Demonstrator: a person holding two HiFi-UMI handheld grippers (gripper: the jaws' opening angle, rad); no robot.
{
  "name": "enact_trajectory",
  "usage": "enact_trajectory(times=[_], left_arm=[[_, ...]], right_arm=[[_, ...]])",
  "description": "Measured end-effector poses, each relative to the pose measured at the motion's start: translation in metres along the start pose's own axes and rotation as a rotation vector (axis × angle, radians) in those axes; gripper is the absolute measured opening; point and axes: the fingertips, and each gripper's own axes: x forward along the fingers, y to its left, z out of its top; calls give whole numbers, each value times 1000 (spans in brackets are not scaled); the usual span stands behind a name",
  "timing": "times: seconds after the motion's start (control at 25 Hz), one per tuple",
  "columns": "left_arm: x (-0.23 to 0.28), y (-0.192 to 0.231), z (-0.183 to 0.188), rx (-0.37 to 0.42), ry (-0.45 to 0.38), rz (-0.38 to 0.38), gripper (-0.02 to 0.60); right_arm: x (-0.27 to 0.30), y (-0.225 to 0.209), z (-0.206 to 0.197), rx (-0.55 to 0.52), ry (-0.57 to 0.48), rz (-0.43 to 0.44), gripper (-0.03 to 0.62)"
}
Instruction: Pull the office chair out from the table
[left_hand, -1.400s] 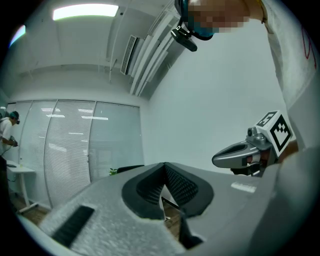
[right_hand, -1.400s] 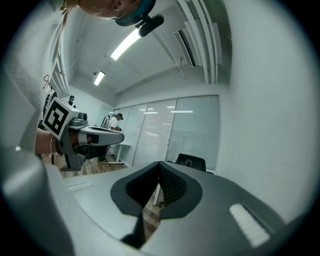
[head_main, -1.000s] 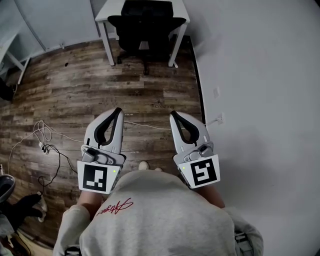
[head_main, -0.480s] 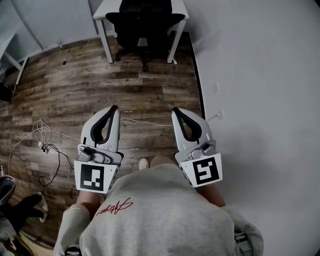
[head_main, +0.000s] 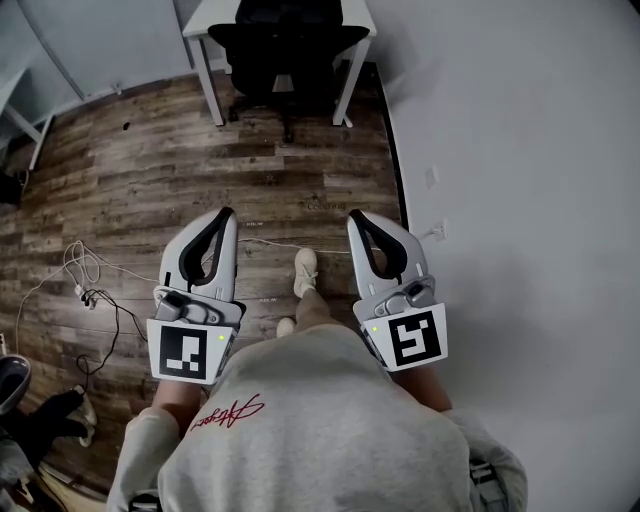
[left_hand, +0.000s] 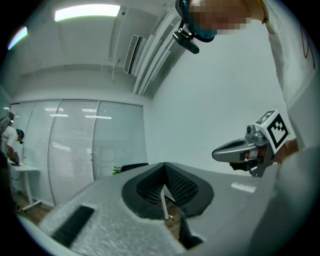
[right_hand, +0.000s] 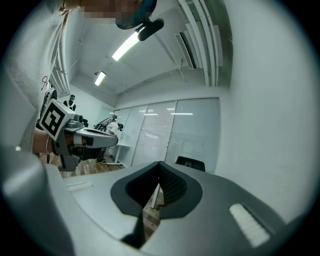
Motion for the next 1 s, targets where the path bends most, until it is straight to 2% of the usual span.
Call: enact_trajectory(times=[0.2,0.36,0.56,0.64,0.72,1.0], left_arm=[[14,12,1,4,0,15,-3],[26,24,-6,35,30,31,-3],[52,37,-11,32,32,43,-3],[61,40,-7,27,11,45,-3],[70,44,-5,27,-1,46,-3],[106,61,-4,42,-4,47,-3]], right_arm=[[23,-9,17,6,-71,9,1],[41,-17,14,4,-74,22,1],[65,-37,3,-2,-48,31,0],[72,-42,-3,-8,-29,37,0],[81,-48,5,-3,-64,31,2],[115,-70,0,-9,-56,46,0]])
